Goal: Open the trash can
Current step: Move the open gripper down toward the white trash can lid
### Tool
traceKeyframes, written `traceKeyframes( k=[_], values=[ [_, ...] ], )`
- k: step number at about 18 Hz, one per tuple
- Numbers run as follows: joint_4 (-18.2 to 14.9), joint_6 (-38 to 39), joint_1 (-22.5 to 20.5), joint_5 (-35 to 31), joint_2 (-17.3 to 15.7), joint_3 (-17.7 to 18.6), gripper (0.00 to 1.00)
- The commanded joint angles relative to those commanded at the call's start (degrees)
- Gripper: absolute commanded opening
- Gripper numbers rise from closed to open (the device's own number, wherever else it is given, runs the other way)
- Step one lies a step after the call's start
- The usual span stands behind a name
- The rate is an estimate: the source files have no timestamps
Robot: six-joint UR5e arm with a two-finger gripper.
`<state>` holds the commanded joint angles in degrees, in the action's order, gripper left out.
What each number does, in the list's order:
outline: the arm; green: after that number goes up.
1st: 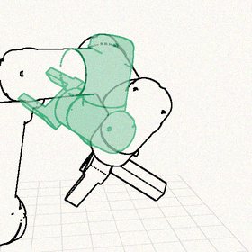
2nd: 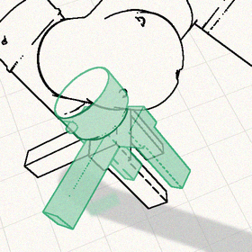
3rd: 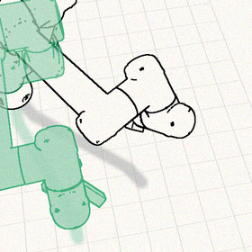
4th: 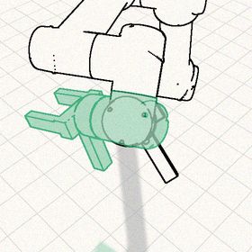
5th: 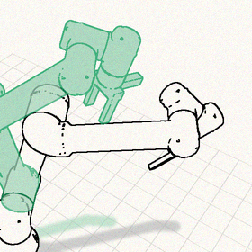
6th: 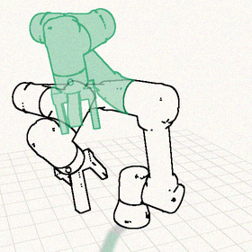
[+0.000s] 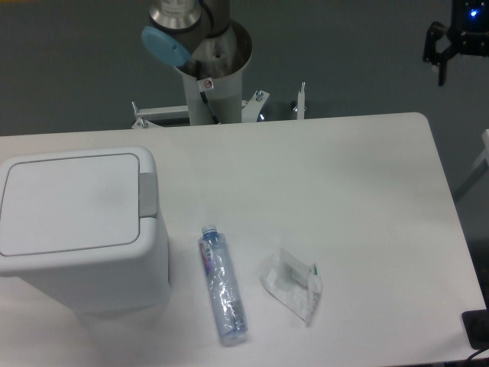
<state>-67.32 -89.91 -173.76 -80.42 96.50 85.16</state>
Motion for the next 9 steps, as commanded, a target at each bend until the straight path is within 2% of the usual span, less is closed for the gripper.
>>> traceKeyframes(
  k=[4, 5, 6, 9],
  values=[
    [0.0, 1.3, 1.0, 0.2, -0.7, 1.1, 1.00],
    [0.0, 5.0, 1.9, 0.2, -1.1, 1.2, 1.00],
    [0.2, 12.5, 3.9, 0.3, -1.3, 2.4, 1.00],
    [1.3, 21.0, 8.4, 1.0, -1.7, 3.5, 1.00]
  ],
)
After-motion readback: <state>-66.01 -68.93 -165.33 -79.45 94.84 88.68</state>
